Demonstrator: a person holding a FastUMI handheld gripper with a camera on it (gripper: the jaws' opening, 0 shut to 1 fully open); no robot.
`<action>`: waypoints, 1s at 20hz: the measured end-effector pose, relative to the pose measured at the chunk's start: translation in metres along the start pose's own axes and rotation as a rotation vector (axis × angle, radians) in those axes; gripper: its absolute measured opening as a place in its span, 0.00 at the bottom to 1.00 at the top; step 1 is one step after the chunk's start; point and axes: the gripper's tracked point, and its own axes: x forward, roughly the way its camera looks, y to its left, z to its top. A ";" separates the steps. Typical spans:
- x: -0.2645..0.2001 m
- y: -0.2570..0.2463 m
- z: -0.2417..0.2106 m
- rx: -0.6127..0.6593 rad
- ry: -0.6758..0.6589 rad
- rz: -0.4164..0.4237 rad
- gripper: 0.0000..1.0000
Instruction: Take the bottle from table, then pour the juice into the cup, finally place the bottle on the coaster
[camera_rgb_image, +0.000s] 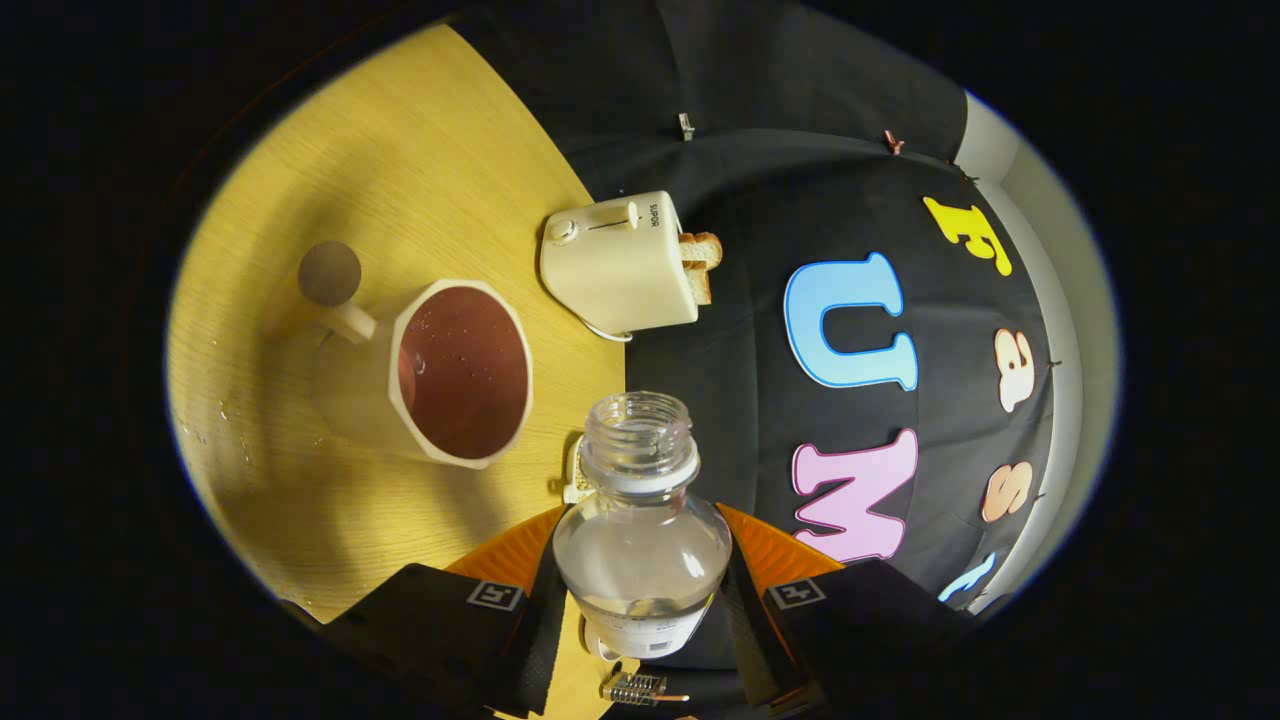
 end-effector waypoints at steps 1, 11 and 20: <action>0.002 0.001 -0.001 -0.022 0.002 -0.001 0.73; 0.023 0.003 -0.003 -0.216 -0.027 0.003 0.73; 0.030 0.010 0.003 -0.311 -0.056 0.019 0.73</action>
